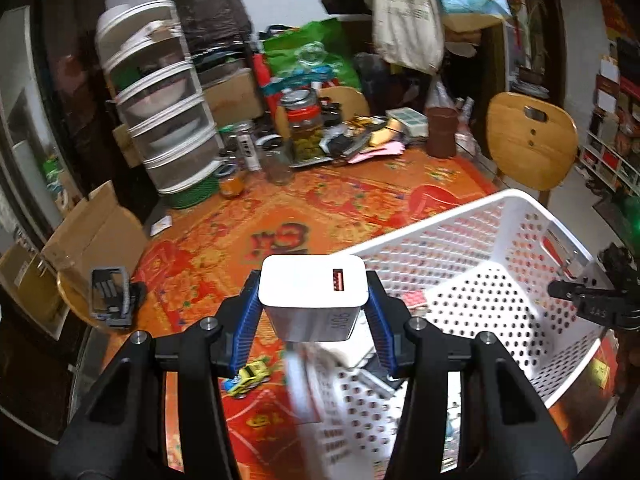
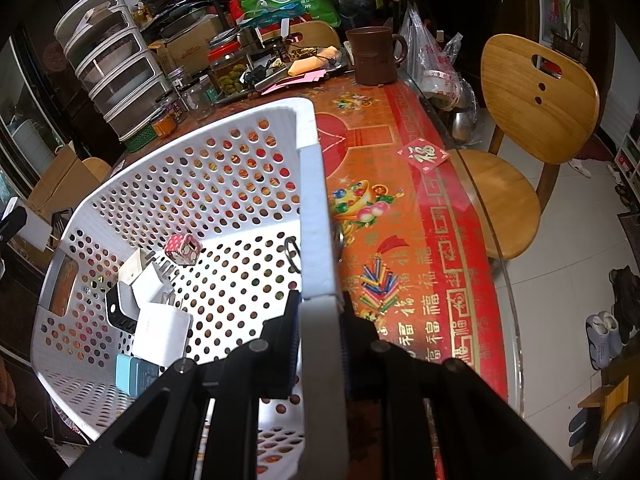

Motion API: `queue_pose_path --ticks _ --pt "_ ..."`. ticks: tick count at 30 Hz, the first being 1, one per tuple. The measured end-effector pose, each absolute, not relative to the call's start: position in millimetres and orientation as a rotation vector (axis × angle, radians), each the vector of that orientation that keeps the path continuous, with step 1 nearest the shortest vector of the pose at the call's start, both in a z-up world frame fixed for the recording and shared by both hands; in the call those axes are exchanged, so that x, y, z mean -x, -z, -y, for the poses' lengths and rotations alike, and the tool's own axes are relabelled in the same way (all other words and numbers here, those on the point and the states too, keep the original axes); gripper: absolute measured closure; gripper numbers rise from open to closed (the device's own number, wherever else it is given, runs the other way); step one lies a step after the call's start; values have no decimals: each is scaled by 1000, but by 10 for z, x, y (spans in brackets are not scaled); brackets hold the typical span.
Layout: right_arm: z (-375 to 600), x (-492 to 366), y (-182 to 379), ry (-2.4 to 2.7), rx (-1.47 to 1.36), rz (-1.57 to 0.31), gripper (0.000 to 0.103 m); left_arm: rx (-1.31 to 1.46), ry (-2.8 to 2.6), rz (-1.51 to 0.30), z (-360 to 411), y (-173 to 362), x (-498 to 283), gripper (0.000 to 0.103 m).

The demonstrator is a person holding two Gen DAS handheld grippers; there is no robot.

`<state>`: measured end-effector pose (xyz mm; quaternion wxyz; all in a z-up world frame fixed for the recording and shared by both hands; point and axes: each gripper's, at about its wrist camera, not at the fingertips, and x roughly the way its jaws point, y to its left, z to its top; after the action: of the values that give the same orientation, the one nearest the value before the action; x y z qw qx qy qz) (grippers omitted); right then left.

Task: Organize rigid objects
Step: 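Carry the rectangular charger into the basket and open the left gripper, then grasp the yellow-blue toy car with the left gripper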

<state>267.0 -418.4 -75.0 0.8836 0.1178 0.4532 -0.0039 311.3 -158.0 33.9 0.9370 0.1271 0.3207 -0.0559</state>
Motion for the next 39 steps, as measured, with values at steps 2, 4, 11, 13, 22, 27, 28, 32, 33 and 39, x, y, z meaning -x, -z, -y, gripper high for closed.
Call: queue_pose_path --ticks 2,4,11,13,22,27,28,32,33,39 --pt "4184 -2670 749 8 -245 -943 87 -279 128 -676 1741 -264 -3147 56" --pt "4184 -2670 748 7 -245 -942 87 -290 143 -702 1862 -182 -3190 56" --pt "4179 -2672 750 8 -246 -942 87 -335 161 -772 2097 136 -3288 56" --pt "4182 -2670 749 7 -245 -942 87 -341 163 -796 2147 219 -3321 56" --pt "4173 -2669 752 6 -243 -942 87 -371 192 -811 2208 374 -3342 35" --pt "4177 -2665 751 4 -244 -941 87 -366 206 -712 2080 125 -3146 6" --pt "4183 -2666 748 4 -245 -941 87 -360 207 -704 2036 90 -3120 6" --pt "4189 -2666 745 4 -246 -940 87 -329 184 -679 1735 -27 -3043 5" --pt "4193 -2667 745 4 -247 -940 87 -316 179 -671 1621 -50 -3030 5" --pt "4196 -2664 745 4 -246 -941 87 -225 107 -638 841 -166 -2988 1"
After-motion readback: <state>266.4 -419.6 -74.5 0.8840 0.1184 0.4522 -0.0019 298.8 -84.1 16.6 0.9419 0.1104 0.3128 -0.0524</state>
